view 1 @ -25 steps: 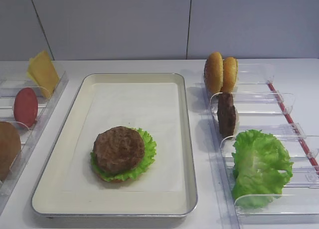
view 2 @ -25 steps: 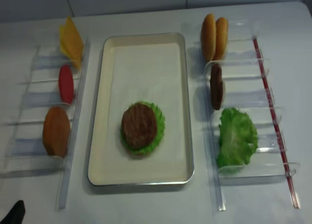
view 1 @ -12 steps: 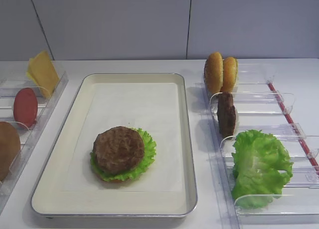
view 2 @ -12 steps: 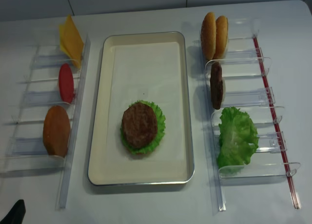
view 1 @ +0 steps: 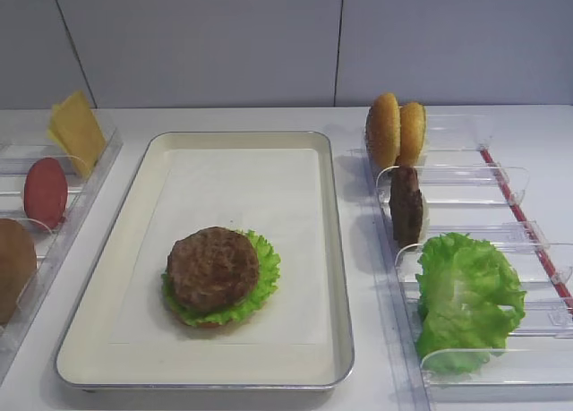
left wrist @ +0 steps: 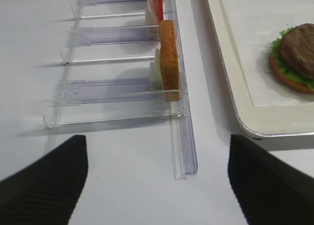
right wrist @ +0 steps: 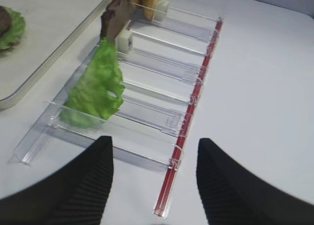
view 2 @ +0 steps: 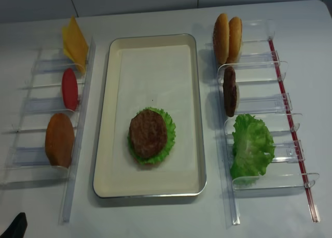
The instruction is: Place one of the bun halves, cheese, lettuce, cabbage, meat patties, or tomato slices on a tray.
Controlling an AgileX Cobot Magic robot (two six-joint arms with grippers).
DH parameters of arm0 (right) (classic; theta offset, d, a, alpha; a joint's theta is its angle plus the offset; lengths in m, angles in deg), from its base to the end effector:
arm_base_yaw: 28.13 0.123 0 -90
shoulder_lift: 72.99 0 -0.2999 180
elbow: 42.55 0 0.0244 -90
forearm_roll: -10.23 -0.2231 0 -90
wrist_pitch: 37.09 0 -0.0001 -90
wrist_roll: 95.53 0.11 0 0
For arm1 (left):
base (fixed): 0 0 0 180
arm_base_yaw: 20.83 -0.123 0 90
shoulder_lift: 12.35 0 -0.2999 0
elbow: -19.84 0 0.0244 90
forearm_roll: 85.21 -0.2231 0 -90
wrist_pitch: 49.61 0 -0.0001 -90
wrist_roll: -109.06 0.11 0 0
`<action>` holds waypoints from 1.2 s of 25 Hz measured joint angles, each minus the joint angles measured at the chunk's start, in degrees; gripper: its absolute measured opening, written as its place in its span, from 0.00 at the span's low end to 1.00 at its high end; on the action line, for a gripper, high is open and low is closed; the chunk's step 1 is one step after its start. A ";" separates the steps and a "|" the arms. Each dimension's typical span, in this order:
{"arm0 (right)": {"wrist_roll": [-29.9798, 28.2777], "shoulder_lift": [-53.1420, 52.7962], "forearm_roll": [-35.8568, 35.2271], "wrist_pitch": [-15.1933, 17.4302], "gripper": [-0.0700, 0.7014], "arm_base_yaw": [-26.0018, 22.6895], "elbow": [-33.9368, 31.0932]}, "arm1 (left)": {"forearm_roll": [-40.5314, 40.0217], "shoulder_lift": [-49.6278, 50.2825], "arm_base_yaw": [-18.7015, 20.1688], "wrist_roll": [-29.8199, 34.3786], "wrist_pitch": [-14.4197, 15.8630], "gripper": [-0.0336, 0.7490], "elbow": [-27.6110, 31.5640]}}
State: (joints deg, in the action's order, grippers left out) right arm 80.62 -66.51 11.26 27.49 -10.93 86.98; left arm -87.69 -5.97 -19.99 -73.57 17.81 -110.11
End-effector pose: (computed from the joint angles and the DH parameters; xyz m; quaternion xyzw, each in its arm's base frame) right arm -0.0287 -0.0108 0.2414 -0.1588 0.8580 0.0479 0.4861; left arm -0.0343 0.0049 0.2387 -0.0159 0.8820 0.0073 0.4710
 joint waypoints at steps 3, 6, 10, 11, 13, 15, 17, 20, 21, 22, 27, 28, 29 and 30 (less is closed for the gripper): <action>0.13 0.00 0.00 0.00 0.62 -5.52 0.00 | 0.00 0.00 0.00 -0.04 0.00 0.74 0.00; 0.13 0.00 0.00 0.00 0.62 -11.28 0.00 | 0.00 0.00 0.00 -0.04 0.00 0.74 0.00; 0.13 0.00 0.00 0.00 0.62 -16.46 0.00 | 0.00 0.00 0.00 -0.04 0.00 0.74 0.00; 0.13 0.00 0.00 0.00 0.62 -16.72 0.00 | 0.00 0.00 0.00 -0.04 0.00 0.74 0.00; 0.13 0.00 0.00 0.09 0.62 -16.72 0.00 | 0.00 0.00 0.00 -0.04 0.00 0.74 0.00; 0.13 0.00 0.00 0.09 0.62 -16.72 0.00 | 0.00 0.00 0.00 -0.04 0.00 0.74 0.00; 0.13 0.00 0.00 0.09 0.62 -16.72 0.00 | 0.00 0.00 0.00 -0.04 0.00 0.74 0.00; 0.13 0.00 0.00 0.09 0.62 -16.72 0.00 | 0.00 0.00 0.00 -0.04 0.00 0.74 0.00; 0.13 0.00 0.00 0.09 0.62 -16.72 0.00 | 0.00 0.00 0.00 -0.04 0.00 0.74 0.00; 0.13 0.00 0.00 0.09 0.62 -16.72 0.00 | 0.00 0.00 0.00 -0.04 0.00 0.74 0.00; 0.13 0.00 0.00 0.09 0.62 -16.72 0.00 | 0.00 0.00 0.00 -0.04 0.00 0.74 0.00; 0.13 0.00 0.00 0.09 0.62 -16.72 0.00 | 0.00 0.00 0.00 -0.04 0.00 0.74 0.00; 0.13 0.00 0.00 0.09 0.62 -16.72 0.00 | 0.00 0.00 0.00 -0.04 0.00 0.74 0.00; 0.13 0.00 0.00 0.09 0.62 -16.72 0.00 | 0.00 0.00 0.00 -0.04 0.00 0.74 0.00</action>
State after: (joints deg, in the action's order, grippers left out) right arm 80.75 -66.51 11.26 27.58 -27.65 86.98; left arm -87.69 -5.97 -19.99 -73.61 17.81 -110.11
